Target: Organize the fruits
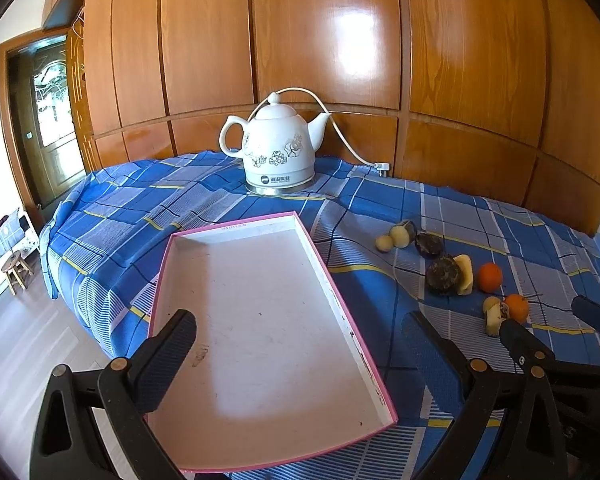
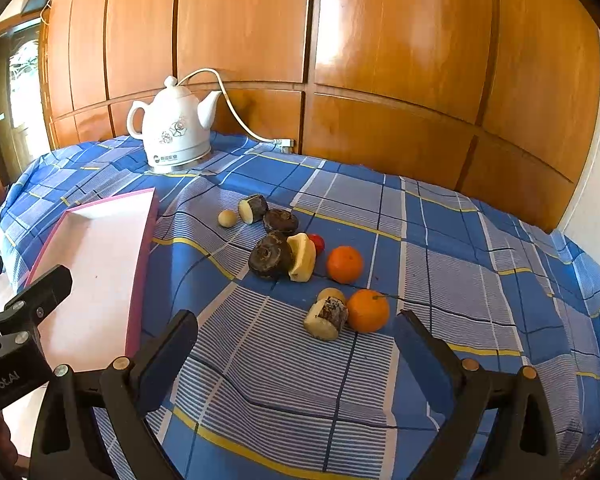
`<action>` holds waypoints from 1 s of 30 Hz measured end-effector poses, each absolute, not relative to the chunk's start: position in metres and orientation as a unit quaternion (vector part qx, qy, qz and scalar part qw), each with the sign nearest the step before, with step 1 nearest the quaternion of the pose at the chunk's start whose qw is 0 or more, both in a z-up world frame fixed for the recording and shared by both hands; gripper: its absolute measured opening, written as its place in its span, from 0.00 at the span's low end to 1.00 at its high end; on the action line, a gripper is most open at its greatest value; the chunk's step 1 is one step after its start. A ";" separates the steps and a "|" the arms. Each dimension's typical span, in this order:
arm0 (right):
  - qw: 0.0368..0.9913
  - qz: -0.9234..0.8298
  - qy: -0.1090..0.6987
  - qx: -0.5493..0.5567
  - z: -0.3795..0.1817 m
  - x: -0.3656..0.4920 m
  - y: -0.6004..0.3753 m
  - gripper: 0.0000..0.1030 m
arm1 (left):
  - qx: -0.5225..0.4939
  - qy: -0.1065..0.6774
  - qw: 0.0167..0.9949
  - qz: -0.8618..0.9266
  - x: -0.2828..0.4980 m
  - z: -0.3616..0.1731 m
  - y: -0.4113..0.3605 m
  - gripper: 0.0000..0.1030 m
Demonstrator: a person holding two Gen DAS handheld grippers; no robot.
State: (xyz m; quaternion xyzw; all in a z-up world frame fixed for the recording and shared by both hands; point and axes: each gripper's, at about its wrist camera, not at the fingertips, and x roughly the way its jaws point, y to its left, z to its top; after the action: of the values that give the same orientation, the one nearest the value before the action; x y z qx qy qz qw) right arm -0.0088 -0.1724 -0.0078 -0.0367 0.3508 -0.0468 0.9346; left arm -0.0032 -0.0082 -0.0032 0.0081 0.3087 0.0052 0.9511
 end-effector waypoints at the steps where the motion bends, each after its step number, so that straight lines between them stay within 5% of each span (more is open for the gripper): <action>1: 0.934 -0.048 0.351 -0.037 -0.007 -0.008 -0.173 0.97 | 0.008 0.308 0.951 0.006 -0.003 -0.003 -0.008 1.00; 30: 0.936 -0.058 0.344 -0.043 -0.004 -0.012 -0.171 0.97 | 0.005 0.306 0.952 0.006 -0.006 0.002 -0.007 1.00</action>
State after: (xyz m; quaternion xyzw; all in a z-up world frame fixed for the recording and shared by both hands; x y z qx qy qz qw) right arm -0.0121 -0.1707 -0.0040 -0.0430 0.3438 -0.0580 0.9363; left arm -0.0057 -0.0068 0.0018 0.0054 0.3063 0.0055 0.9519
